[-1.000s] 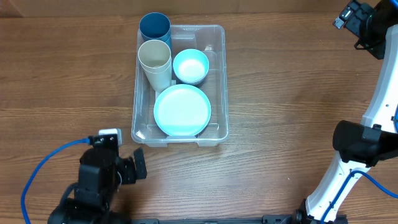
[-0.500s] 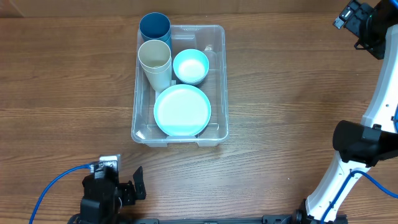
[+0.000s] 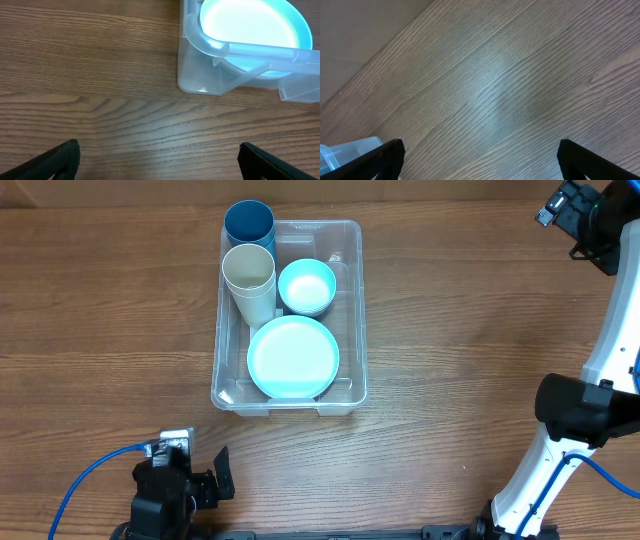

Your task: Pack container

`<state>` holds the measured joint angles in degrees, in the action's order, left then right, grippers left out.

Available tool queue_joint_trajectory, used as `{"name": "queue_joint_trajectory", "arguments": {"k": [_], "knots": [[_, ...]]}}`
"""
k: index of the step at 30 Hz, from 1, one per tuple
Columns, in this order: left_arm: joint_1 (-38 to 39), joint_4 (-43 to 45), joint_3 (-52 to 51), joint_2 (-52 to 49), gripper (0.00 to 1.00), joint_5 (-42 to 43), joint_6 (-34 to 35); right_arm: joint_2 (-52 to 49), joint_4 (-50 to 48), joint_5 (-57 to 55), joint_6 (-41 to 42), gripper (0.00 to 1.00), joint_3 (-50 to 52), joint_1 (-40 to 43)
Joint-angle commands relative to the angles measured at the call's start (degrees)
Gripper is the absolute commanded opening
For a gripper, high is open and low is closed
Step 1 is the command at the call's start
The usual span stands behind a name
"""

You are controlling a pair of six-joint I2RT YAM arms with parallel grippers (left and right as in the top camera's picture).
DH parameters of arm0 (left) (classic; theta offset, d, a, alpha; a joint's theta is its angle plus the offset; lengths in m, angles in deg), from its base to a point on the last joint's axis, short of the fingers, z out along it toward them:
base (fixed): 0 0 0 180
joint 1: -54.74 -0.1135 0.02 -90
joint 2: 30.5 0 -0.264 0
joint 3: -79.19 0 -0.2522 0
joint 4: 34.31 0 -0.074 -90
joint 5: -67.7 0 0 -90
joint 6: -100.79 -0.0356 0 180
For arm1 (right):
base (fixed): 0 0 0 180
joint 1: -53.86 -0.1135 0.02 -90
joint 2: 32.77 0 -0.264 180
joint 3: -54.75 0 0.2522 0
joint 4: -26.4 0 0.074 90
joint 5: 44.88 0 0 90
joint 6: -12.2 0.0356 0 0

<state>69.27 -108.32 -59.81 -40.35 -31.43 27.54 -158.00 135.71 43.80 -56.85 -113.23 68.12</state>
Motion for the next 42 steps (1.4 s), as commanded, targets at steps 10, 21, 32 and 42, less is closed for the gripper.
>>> {"name": "queue_joint_trajectory", "arguments": {"k": [10, 21, 32, 42], "knots": [[-0.3, 31.3, -0.5, 0.6, 1.0, -1.0, 2.0, -0.1, -0.3, -0.1, 0.3, 1.0, -0.2, 0.3], [-0.4, 57.0, -18.4, 0.2, 1.0, 1.3, 4.1, -0.1, -0.3, -0.1, 0.3, 1.0, -0.2, 0.3], [-0.4, 67.5, -27.0, 0.2, 1.0, 1.3, 4.9, -0.1, -0.3, -0.1, 0.3, 1.0, -0.2, 0.3], [-0.4, 56.6, -27.0, -0.2, 1.0, 1.5, 4.7, -0.1, -0.3, -0.1, 0.3, 1.0, -0.2, 0.3]]}}
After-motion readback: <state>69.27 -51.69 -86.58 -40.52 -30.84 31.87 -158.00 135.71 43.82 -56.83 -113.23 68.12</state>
